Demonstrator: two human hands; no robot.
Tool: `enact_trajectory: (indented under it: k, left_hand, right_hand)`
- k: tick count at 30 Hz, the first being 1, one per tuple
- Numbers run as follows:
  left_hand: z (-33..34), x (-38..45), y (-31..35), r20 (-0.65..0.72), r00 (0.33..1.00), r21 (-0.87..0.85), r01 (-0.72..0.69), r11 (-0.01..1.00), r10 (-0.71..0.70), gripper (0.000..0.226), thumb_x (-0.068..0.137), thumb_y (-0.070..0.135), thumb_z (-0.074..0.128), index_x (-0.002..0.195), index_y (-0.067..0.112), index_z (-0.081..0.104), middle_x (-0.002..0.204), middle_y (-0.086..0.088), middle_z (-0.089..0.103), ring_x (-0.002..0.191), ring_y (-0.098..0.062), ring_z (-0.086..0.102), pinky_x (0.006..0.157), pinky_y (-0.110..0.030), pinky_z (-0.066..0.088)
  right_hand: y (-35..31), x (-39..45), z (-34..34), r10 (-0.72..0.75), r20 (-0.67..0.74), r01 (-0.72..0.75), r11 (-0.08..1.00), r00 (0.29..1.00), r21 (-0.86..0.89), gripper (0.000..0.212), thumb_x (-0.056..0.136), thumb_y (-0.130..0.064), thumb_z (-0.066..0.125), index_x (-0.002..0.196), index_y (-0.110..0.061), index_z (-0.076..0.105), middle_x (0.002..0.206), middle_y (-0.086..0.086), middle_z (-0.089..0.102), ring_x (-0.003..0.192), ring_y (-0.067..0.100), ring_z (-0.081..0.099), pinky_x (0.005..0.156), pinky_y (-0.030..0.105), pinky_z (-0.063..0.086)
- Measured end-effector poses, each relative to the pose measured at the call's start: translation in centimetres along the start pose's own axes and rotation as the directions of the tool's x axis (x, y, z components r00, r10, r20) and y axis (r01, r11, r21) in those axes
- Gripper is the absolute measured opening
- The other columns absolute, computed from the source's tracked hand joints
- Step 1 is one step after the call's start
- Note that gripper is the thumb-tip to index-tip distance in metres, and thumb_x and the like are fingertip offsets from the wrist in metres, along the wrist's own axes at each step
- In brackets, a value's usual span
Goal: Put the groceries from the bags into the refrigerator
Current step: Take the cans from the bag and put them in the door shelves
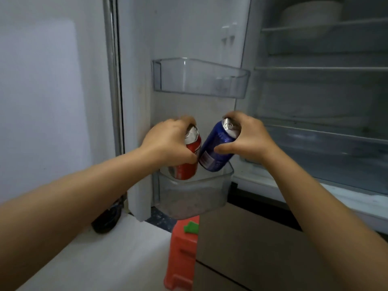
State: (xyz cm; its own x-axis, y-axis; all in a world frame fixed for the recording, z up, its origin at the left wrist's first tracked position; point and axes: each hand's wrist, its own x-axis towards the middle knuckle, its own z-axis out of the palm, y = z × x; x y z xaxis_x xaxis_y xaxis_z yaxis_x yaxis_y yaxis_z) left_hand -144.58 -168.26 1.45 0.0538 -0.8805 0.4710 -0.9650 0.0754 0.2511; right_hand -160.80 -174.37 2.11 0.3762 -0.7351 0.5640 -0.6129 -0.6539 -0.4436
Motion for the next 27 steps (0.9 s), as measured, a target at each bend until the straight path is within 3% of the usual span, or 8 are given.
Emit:
enact_trajectory:
  k: [5, 9, 13, 15, 17, 20, 23, 27]
  left_hand:
    - [0.8, 1.3, 0.0, 0.174, 0.977, -0.043, 0.134, 0.990, -0.124, 0.059, 0.068, 0.027, 0.078, 0.110, 0.022, 0.037, 0.089, 0.000, 0.054, 0.077, -0.021, 0.055, 0.055, -0.027, 0.045]
    - [1.6, 2.3, -0.1, 0.261, 0.939, -0.081, 0.251, 0.964, -0.223, 0.047, 0.067, 0.026, 0.078, 0.097, 0.024, 0.043, 0.078, 0.006, 0.051, 0.070, -0.014, 0.054, 0.056, -0.025, 0.045]
    - [2.4, 2.6, 0.1, 0.311, 0.897, -0.042, 0.343, 0.938, -0.314, 0.039, 0.065, 0.026, 0.079, 0.077, 0.028, 0.042, 0.086, 0.001, 0.056, 0.076, -0.017, 0.054, 0.059, -0.025, 0.045]
    - [2.6, 2.6, 0.2, 0.322, 0.873, -0.003, 0.388, 0.921, -0.367, 0.037, 0.068, 0.026, 0.078, 0.085, 0.025, 0.045, 0.092, -0.001, 0.057, 0.080, -0.019, 0.055, 0.060, -0.025, 0.043]
    - [3.0, 2.6, 0.6, 0.297, 0.848, 0.042, 0.448, 0.893, -0.439, 0.036, 0.074, 0.030, 0.073, 0.097, 0.022, 0.047, 0.099, -0.002, 0.057, 0.085, -0.020, 0.055, 0.063, -0.025, 0.043]
    - [3.8, 2.3, 1.6, 0.175, 0.841, 0.226, 0.472, 0.852, -0.512, 0.036, 0.085, 0.037, 0.059, 0.115, 0.019, 0.052, 0.117, -0.007, 0.059, 0.102, -0.025, 0.057, 0.078, -0.027, 0.043]
    - [4.4, 1.1, 2.1, 0.053, 0.868, 0.443, 0.423, 0.790, -0.494, 0.041, 0.089, 0.035, 0.052, 0.124, 0.016, 0.047, 0.125, -0.010, 0.054, 0.114, -0.030, 0.054, 0.086, -0.032, 0.044]
    - [4.8, -0.7, 2.5, -0.034, 0.874, 0.454, 0.446, 0.772, -0.485, 0.040, 0.088, 0.029, 0.050, 0.126, 0.017, 0.045, 0.122, -0.011, 0.058, 0.110, -0.030, 0.057, 0.084, -0.034, 0.047]
  right_hand:
    - [1.4, 2.0, 0.3, -0.038, 0.330, 0.070, 0.994, 0.943, -0.089, 0.069, 0.068, -0.021, 0.078, 0.128, -0.020, 0.044, 0.126, 0.003, 0.052, 0.107, 0.017, 0.050, 0.080, 0.026, 0.043]
    - [2.4, 4.0, 0.5, -0.102, 0.532, 0.167, 0.983, 0.841, -0.075, 0.060, 0.071, -0.023, 0.076, 0.123, -0.021, 0.047, 0.111, -0.004, 0.050, 0.100, 0.016, 0.050, 0.079, 0.027, 0.045]
    - [3.3, 6.3, 1.9, -0.186, 0.679, 0.288, 0.957, 0.710, -0.039, 0.054, 0.076, -0.025, 0.072, 0.125, -0.018, 0.051, 0.112, -0.003, 0.055, 0.103, 0.015, 0.054, 0.088, 0.027, 0.047]
    - [3.9, 7.1, 3.0, -0.205, 0.743, 0.298, 0.955, 0.638, 0.008, 0.042, 0.079, -0.026, 0.069, 0.118, -0.016, 0.057, 0.111, 0.001, 0.062, 0.100, 0.019, 0.060, 0.085, 0.027, 0.051]
    - [4.5, 7.5, 3.3, -0.202, 0.790, 0.237, 0.969, 0.579, 0.074, 0.024, 0.084, -0.022, 0.064, 0.106, -0.014, 0.059, 0.099, 0.003, 0.064, 0.087, 0.019, 0.063, 0.070, 0.022, 0.055]
    - [4.8, 7.8, 2.9, -0.137, 0.842, 0.094, 0.990, 0.522, 0.103, 0.031, 0.091, -0.022, 0.054, 0.117, -0.005, 0.055, 0.107, 0.010, 0.062, 0.096, 0.025, 0.062, 0.075, 0.032, 0.055]
    - [4.7, 7.3, 3.3, -0.180, 0.787, 0.300, 0.954, 0.591, -0.007, 0.037, 0.097, -0.028, 0.039, 0.125, -0.006, 0.050, 0.122, 0.015, 0.059, 0.103, 0.026, 0.058, 0.085, 0.034, 0.050]
    - [5.3, 5.6, 5.1, -0.399, 0.541, 0.496, 0.868, 0.741, -0.038, 0.037, 0.098, -0.019, 0.035, 0.131, -0.008, 0.048, 0.132, 0.016, 0.053, 0.118, 0.030, 0.050, 0.096, 0.033, 0.041]
